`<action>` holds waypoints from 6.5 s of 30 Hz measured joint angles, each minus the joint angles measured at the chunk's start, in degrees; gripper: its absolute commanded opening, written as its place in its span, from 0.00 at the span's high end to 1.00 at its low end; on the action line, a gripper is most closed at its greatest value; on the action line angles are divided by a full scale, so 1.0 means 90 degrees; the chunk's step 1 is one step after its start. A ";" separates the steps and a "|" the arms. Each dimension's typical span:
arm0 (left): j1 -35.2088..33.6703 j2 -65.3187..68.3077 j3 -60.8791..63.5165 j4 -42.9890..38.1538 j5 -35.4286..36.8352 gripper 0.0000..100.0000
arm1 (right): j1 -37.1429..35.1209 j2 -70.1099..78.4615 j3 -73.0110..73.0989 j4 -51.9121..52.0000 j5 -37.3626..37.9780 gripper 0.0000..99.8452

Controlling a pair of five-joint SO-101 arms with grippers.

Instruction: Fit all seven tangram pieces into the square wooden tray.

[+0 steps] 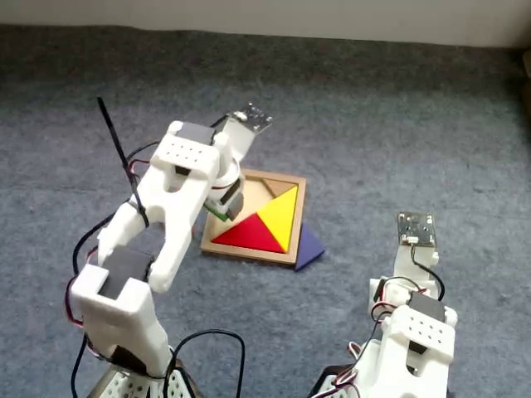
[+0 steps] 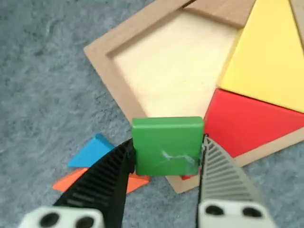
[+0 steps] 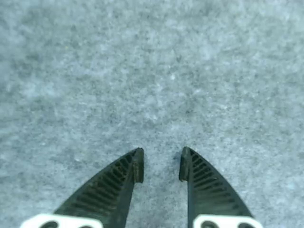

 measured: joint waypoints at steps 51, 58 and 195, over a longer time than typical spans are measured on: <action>0.0176 0.4523 -0.6193 0.2706 0.0010 0.90 | 0.0000 0.0000 0.0000 0.0000 0.0000 0.87; 0.0518 0.4601 -0.6652 0.2706 -0.0010 0.90 | 0.0000 0.0000 0.0000 0.0000 0.0000 0.87; -0.1680 0.2325 -0.1963 0.0860 0.3165 0.75 | 0.0000 -0.0029 0.0049 -0.0010 0.0000 0.87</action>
